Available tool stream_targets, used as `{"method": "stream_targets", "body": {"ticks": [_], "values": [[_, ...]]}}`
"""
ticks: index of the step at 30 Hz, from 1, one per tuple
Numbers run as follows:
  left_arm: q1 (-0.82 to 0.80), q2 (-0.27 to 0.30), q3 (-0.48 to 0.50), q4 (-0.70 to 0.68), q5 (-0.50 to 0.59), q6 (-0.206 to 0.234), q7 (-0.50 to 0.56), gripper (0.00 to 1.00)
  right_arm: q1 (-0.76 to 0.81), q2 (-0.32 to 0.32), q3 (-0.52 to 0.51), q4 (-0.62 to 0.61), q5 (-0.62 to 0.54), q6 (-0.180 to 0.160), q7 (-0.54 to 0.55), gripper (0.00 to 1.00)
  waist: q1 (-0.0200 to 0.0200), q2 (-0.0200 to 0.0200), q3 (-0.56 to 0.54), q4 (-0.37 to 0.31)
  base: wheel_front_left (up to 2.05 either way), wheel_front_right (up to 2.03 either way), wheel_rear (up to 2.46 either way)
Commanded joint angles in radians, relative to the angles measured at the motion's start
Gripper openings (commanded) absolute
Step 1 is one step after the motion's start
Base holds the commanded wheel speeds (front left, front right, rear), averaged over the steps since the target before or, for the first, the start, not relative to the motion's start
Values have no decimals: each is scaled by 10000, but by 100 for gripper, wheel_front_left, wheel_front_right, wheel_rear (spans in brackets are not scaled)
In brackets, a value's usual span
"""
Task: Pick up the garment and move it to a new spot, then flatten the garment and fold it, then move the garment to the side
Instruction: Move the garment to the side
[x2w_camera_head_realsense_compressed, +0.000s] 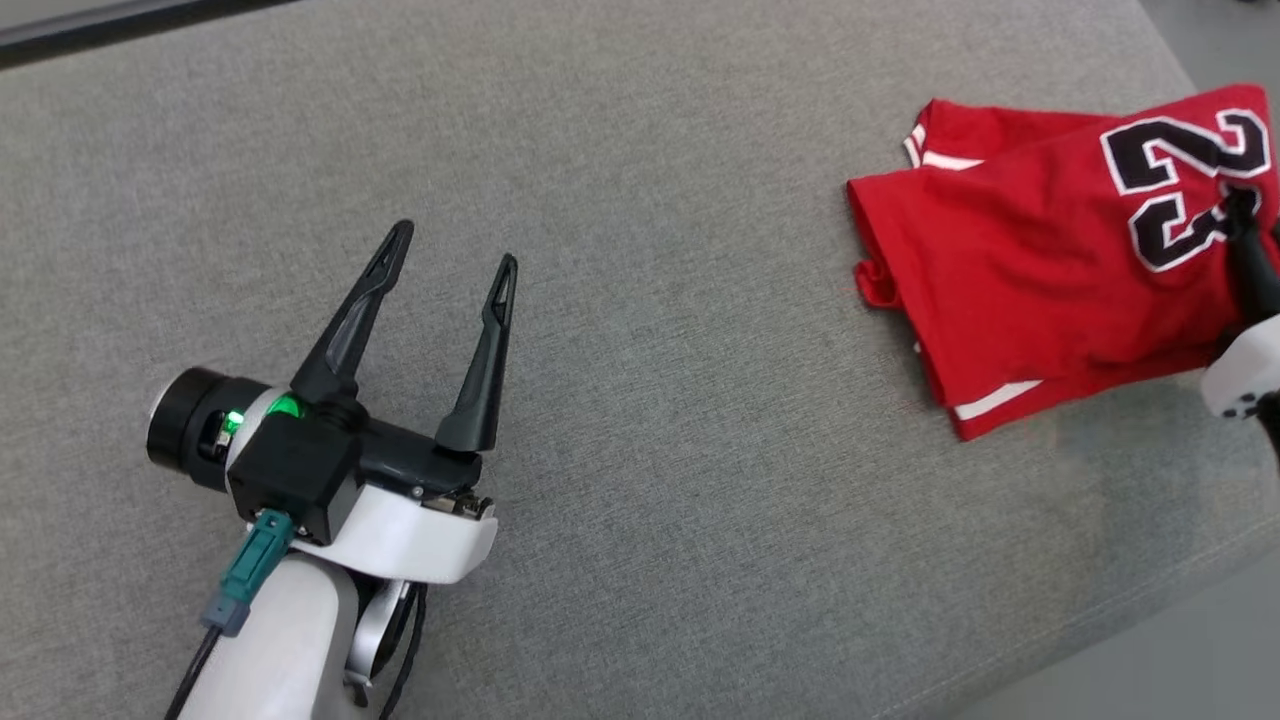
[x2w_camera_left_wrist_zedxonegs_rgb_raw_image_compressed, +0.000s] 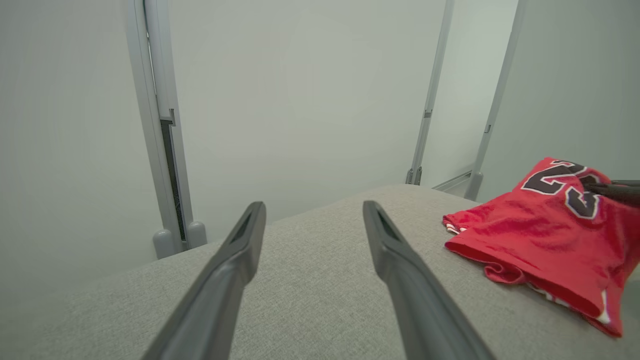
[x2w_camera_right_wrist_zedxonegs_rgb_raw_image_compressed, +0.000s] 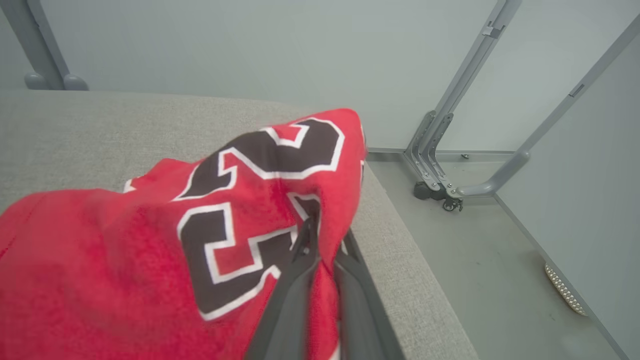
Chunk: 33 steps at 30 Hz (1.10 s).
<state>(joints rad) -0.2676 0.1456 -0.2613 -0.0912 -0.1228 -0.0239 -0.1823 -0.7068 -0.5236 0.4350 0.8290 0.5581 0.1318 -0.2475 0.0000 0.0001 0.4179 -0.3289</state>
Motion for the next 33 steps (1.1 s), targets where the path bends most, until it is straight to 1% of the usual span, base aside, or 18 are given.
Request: {"method": "stream_targets", "body": {"ticks": [1,8,9,10,11,13,14,15,19,24,27,29,30,33], "values": [[-349,107,-60,-171,114,-98,84,100,-504,-133,-64,261,1,-21,-64,0,0,-1,720,115,0,0,0],[-1333,134,-557,-693,406,-364,306,100,-1938,-547,-484,1367,211,-21,-142,0,0,-1,2029,610,0,0,0],[-1454,110,-627,-740,451,-377,315,100,-2083,-561,-557,1477,290,-21,-158,5,0,-1,2163,679,0,0,0],[-1557,101,-677,-773,478,-405,319,100,-2199,-613,-612,1625,300,-21,-165,34,0,-1,2289,729,0,0,0],[-1653,106,-704,-796,487,-429,308,100,-2329,-595,-778,1763,463,-21,-174,49,0,-1,2400,766,0,0,0],[-1786,119,-719,-783,455,-447,243,100,-2521,-523,-936,2100,535,-21,-170,75,0,-1,2566,785,0,0,0],[-1818,139,-709,-730,462,-439,221,100,-2593,-514,-1026,2344,574,-21,-167,92,0,-1,2600,794,0,0,0],[-1844,144,-708,-697,470,-428,196,100,-2684,-490,-1042,2508,536,-21,-171,100,0,-1,2628,796,0,0,0],[-1946,177,-693,-551,464,-374,123,100,-2830,-413,-1125,2975,593,-21,-178,100,0,-1,2606,762,0,0,0],[-1795,223,-662,-345,391,-287,4,100,-2400,-498,-1213,3221,615,-21,-182,100,0,-1,2165,640,0,0,0],[-1587,206,-660,-190,294,-255,-76,100,-2021,-572,-1352,2956,625,-21,-182,100,0,-1,1745,567,0,0,0],[-1433,195,-653,-81,215,-197,-131,100,-1703,-616,-1475,2550,604,-21,-183,100,0,-1,1436,525,0,0,0],[-1433,195,-653,-81,215,-197,-131,100,-1703,-616,-1475,2550,604,-21,-183,100,0,-1,1436,525,0,0,0],[-1159,180,-602,109,90,-121,-239,100,-1125,-552,-1825,1734,438,-21,-184,100,0,-1,911,466,0,0,0]]}}
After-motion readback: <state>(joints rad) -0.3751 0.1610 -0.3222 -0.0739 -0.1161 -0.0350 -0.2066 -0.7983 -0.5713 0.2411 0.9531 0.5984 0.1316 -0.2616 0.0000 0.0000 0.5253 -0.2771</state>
